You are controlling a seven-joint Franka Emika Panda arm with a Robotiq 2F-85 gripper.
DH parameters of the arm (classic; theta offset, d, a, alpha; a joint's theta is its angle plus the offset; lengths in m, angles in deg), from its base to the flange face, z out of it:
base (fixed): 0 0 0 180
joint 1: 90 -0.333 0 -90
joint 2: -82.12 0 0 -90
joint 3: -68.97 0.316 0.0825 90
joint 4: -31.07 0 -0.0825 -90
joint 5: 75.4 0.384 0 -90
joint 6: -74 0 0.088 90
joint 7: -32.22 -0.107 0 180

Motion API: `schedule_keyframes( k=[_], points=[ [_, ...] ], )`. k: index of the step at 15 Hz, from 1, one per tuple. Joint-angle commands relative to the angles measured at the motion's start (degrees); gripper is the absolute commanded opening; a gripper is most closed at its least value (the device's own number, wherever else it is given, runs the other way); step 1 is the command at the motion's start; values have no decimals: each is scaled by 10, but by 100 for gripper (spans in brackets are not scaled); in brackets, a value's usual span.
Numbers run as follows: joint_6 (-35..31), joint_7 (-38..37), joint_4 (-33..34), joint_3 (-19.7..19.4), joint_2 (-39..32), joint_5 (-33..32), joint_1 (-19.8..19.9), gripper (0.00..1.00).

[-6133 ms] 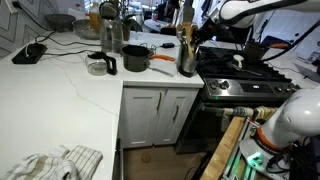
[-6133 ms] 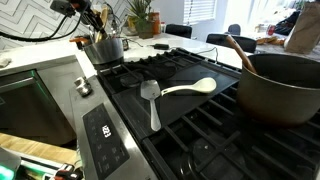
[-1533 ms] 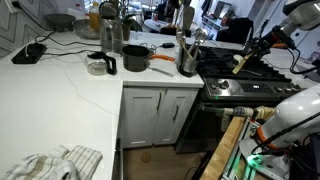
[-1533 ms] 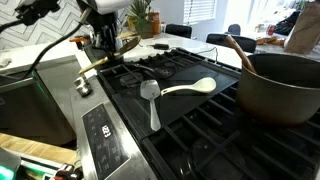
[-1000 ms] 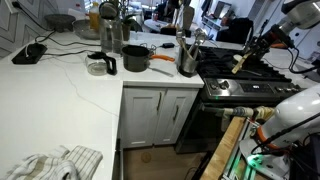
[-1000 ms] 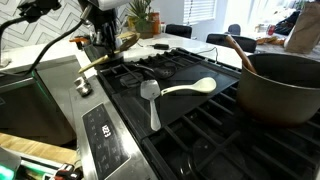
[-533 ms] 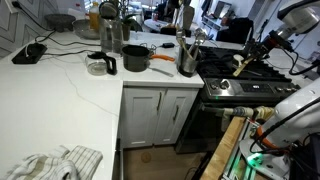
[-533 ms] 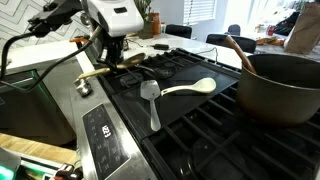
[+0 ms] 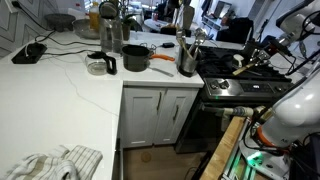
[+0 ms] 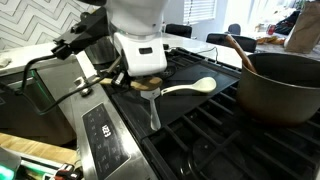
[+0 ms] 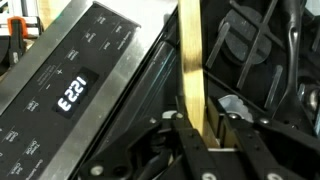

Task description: Remove the wooden spoon from the silver holder and put it on the stove.

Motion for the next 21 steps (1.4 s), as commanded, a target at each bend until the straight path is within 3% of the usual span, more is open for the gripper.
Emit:
schedule_keyframes(
  k=[1, 6, 7, 8, 12, 15, 16, 21],
  points=[
    [29, -14, 58, 14, -93, 40, 43, 7],
    [35, -39, 106, 55, -154, 49, 95, 7],
    [33, -43, 113, 65, -161, 46, 104, 16],
    [33, -49, 120, 74, -166, 44, 112, 45],
    [37, -61, 138, 105, -155, 32, 134, 74],
    [27, -44, 127, 119, -116, 0, 128, 96],
    [20, -34, 119, 122, -98, -17, 122, 100],
    [-50, -6, 38, 144, 49, -154, 67, 100]
  ],
)
